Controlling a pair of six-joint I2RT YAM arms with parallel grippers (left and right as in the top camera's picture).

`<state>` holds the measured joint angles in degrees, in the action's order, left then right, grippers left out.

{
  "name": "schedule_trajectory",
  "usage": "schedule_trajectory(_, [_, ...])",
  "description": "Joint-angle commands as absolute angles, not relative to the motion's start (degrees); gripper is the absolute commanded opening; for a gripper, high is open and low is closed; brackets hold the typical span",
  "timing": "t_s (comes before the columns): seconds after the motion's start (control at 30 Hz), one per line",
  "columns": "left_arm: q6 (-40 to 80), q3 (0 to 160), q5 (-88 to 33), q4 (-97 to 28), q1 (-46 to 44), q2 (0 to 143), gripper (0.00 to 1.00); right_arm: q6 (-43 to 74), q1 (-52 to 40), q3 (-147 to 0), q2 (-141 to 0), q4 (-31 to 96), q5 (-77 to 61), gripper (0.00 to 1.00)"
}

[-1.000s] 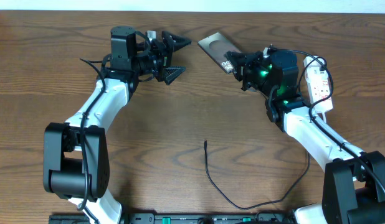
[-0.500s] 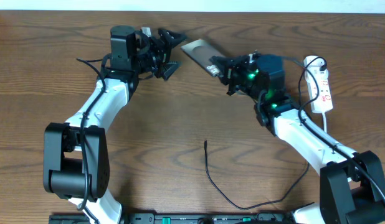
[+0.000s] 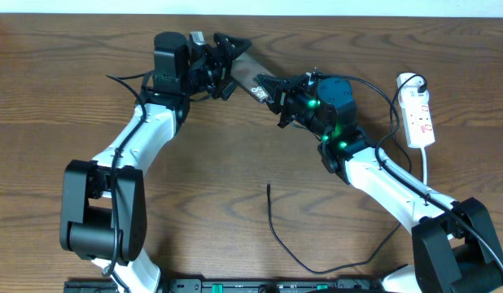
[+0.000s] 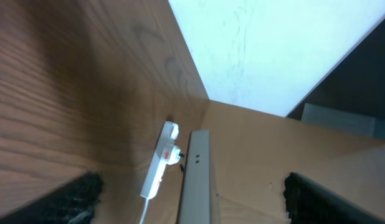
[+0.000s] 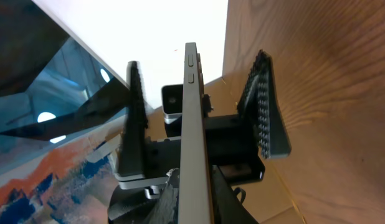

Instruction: Plug charger to phone and switch on socket

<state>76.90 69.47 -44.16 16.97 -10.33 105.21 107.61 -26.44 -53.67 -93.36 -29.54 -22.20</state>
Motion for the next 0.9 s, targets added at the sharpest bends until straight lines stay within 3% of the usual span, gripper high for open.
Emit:
schedule_trajectory(0.0, [79.3, 69.6, -42.6, 17.3, -11.4, 104.0, 0.86, 108.2, -27.8, -54.5, -93.1, -30.6, -22.8, 0.01])
schedule_trajectory(0.27, [82.4, 69.6, -42.3, 17.5, -11.7, 104.0, 0.86, 108.2, -28.8, -54.5, -93.1, -30.6, -22.8, 0.01])
schedule_trajectory(0.33, [82.4, 69.6, -42.3, 17.8, -11.7, 104.0, 0.75, 108.2, -29.1, -54.5, -93.1, -30.6, -22.8, 0.01])
schedule_trajectory(0.4, [82.4, 69.6, -42.3, 18.1, -11.7, 104.0, 0.57, 108.2, -29.3, -54.5, -93.1, -30.6, -22.8, 0.01])
schedule_trajectory(0.57, [82.4, 69.6, -42.3, 19.5, -11.7, 104.0, 0.37, 108.1, -29.8, -54.5, -93.1, -30.5, -22.6, 0.01])
schedule_trajectory(0.7, [82.4, 69.6, -41.9, 19.5, -11.7, 104.0, 0.08, 107.5, -30.1, -54.5, -93.1, -30.4, -22.4, 0.01])
schedule_trajectory(0.87, [82.4, 69.6, -41.9, 19.5, -11.7, 104.0, 0.08, 107.1, -30.1, -54.5, -93.1, -30.4, -22.4, 0.01])
